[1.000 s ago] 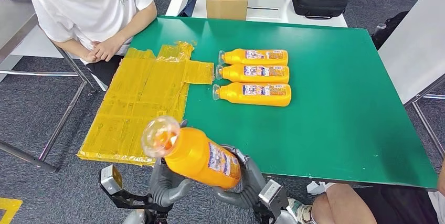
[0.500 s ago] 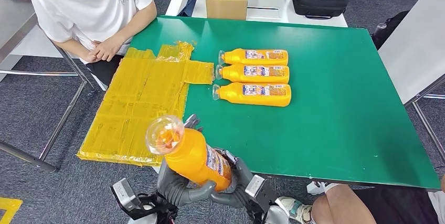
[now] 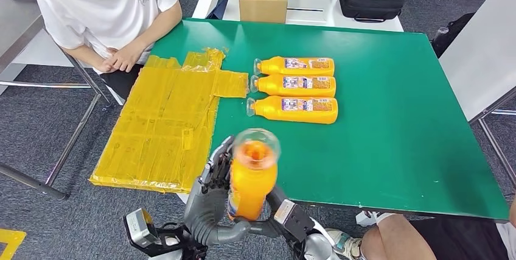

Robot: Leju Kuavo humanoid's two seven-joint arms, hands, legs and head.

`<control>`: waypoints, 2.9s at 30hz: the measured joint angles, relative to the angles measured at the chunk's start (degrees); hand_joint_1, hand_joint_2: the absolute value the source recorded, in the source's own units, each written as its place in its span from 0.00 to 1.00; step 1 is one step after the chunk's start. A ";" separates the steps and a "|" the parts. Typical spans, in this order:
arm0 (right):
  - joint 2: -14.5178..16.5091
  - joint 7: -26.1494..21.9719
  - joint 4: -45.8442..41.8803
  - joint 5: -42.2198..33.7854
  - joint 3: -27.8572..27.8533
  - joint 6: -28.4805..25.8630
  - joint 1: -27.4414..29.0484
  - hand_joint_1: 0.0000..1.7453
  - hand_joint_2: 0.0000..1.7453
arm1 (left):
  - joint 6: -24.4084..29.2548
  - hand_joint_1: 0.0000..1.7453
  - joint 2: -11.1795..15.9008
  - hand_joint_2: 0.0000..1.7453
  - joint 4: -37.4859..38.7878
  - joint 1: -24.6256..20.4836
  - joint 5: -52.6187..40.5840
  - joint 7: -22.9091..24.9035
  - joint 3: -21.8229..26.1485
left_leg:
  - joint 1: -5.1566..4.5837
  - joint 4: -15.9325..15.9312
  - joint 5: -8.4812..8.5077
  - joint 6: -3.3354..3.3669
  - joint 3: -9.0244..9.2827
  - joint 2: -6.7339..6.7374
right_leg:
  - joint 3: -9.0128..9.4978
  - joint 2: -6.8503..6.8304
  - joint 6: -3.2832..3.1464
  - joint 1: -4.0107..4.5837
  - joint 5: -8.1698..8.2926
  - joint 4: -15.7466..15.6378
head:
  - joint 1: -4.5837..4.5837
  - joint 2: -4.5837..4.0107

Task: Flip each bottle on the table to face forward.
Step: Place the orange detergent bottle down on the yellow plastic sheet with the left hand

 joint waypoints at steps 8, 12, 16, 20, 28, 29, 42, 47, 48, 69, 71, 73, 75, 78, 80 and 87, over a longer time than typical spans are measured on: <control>-0.71 -0.59 2.45 0.37 0.63 0.66 -0.64 1.00 1.00 | -8.10 0.96 0.00 1.00 4.94 -1.19 5.72 0.72 0.41 | 0.00 0.00 0.00 0.00 0.00 0.00 | 0.00 0.00 0.00 0.00 0.00 0.01 | -0.01 0.01; -0.91 -1.85 4.13 0.53 1.37 2.02 -1.81 1.00 1.00 | -15.98 1.00 0.13 1.00 7.21 -2.40 9.76 1.39 0.70 | 0.01 0.00 0.00 0.00 0.00 -0.01 | 0.00 0.00 0.00 0.01 0.00 0.01 | -0.01 0.01; -1.31 -2.70 6.57 1.25 2.54 2.75 -3.31 1.00 1.00 | -17.50 0.89 0.35 1.00 9.77 -3.68 7.66 1.04 1.20 | 0.00 0.00 0.02 0.00 0.00 -0.02 | 0.02 -0.01 0.00 0.01 0.00 0.01 | 0.01 0.01; -1.80 -3.38 8.50 1.44 3.37 2.80 -3.99 1.00 1.00 | -10.96 0.13 0.43 1.00 12.06 -5.18 -0.26 0.26 1.29 | 0.00 0.00 0.02 0.01 -0.01 -0.07 | 0.05 -0.04 0.01 0.00 0.01 0.02 | 0.00 0.01; -3.29 -1.99 10.16 0.52 3.44 3.75 -5.60 1.00 1.00 | 15.00 0.00 1.06 1.00 13.31 -6.54 -21.92 -0.05 -1.77 | -0.01 0.01 0.02 0.02 -0.02 -0.09 | 0.04 -0.06 0.02 -0.01 0.02 0.01 | 0.00 0.00; -3.37 -1.63 10.24 0.28 3.68 3.83 -5.86 1.00 1.00 | 17.91 0.00 1.13 1.00 13.44 -6.56 -23.02 -0.07 -2.35 | -0.01 0.01 0.02 0.02 -0.01 -0.08 | 0.03 -0.05 0.02 -0.01 0.01 0.01 | 0.00 0.00; -4.53 -0.37 10.42 -0.67 7.13 3.51 -6.47 1.00 1.00 | 12.55 0.00 1.86 1.00 14.13 -6.06 -14.40 -0.02 -3.96 | -0.01 0.01 0.02 0.01 -0.02 -0.07 | 0.01 -0.05 0.02 -0.01 0.01 0.01 | -0.01 0.00; -4.99 -1.23 11.14 0.11 7.50 4.07 -6.73 1.00 1.00 | 0.33 0.00 2.72 1.00 14.20 -6.62 -9.26 -0.17 -3.36 | -0.01 0.01 0.02 0.01 -0.02 -0.09 | 0.04 -0.06 0.02 -0.01 0.01 0.02 | -0.01 0.00; -5.07 -1.55 11.42 0.47 7.62 4.13 -6.90 1.00 1.00 | -2.33 0.00 2.94 1.00 14.28 -6.82 -8.47 -0.17 -3.15 | 0.00 0.01 0.02 0.01 -0.02 -0.09 | 0.05 -0.06 0.02 0.00 0.01 0.02 | -0.01 0.00; -4.68 0.53 19.09 1.62 9.17 3.78 -10.77 1.00 1.00 | 3.67 1.00 3.14 1.00 20.42 -10.02 -18.55 -0.17 -1.81 | 0.00 0.01 0.03 0.02 -0.02 -0.22 | 0.09 -0.10 0.02 0.00 0.01 0.03 | 0.00 0.00; -4.50 0.93 20.12 1.32 9.26 3.86 -11.16 0.99 1.00 | 4.30 1.00 3.06 1.00 21.38 -10.40 -18.86 -0.17 -1.81 | 0.00 0.01 0.04 0.02 -0.02 -0.23 | 0.09 -0.11 0.02 0.00 0.01 0.04 | 0.01 0.01; -4.29 1.02 21.02 1.14 9.39 3.95 -11.58 0.67 1.00 | 3.73 1.00 3.02 1.00 22.23 -10.73 -18.01 -0.17 -1.78 | 0.00 0.01 0.04 0.02 -0.02 -0.23 | 0.09 -0.11 0.02 0.00 0.02 0.04 | 0.01 0.00; -4.07 1.05 21.85 1.06 9.57 3.96 -12.06 0.17 1.00 | 2.25 1.00 3.02 1.00 22.99 -11.03 -16.28 -0.17 -1.63 | 0.00 0.01 0.05 0.03 -0.02 -0.24 | 0.10 -0.12 0.02 0.00 0.02 0.05 | 0.01 -0.01; -3.43 1.13 22.72 1.05 9.74 2.88 -12.40 0.00 1.00 | -0.56 1.00 3.04 1.00 23.90 -11.29 -13.52 -0.17 -1.07 | 0.00 0.01 0.05 0.03 -0.02 -0.24 | 0.10 -0.12 0.02 0.00 0.01 0.05 | 0.01 0.00; -2.84 1.13 22.98 1.11 9.76 1.51 -12.41 0.00 1.00 | -2.19 1.00 3.05 1.00 24.29 -11.23 -12.15 -0.19 -0.44 | 0.00 0.01 0.05 0.03 -0.02 -0.24 | 0.09 -0.12 0.02 0.00 0.01 0.05 | -0.01 0.00; -1.64 0.04 22.36 1.52 9.66 -2.37 -11.90 0.00 0.00 | -3.98 1.00 3.04 1.00 24.46 -10.71 -9.79 -0.04 1.13 | 0.00 0.01 0.05 0.03 -0.02 -0.28 | 0.09 -0.17 0.02 0.00 0.01 0.05 | 0.01 0.01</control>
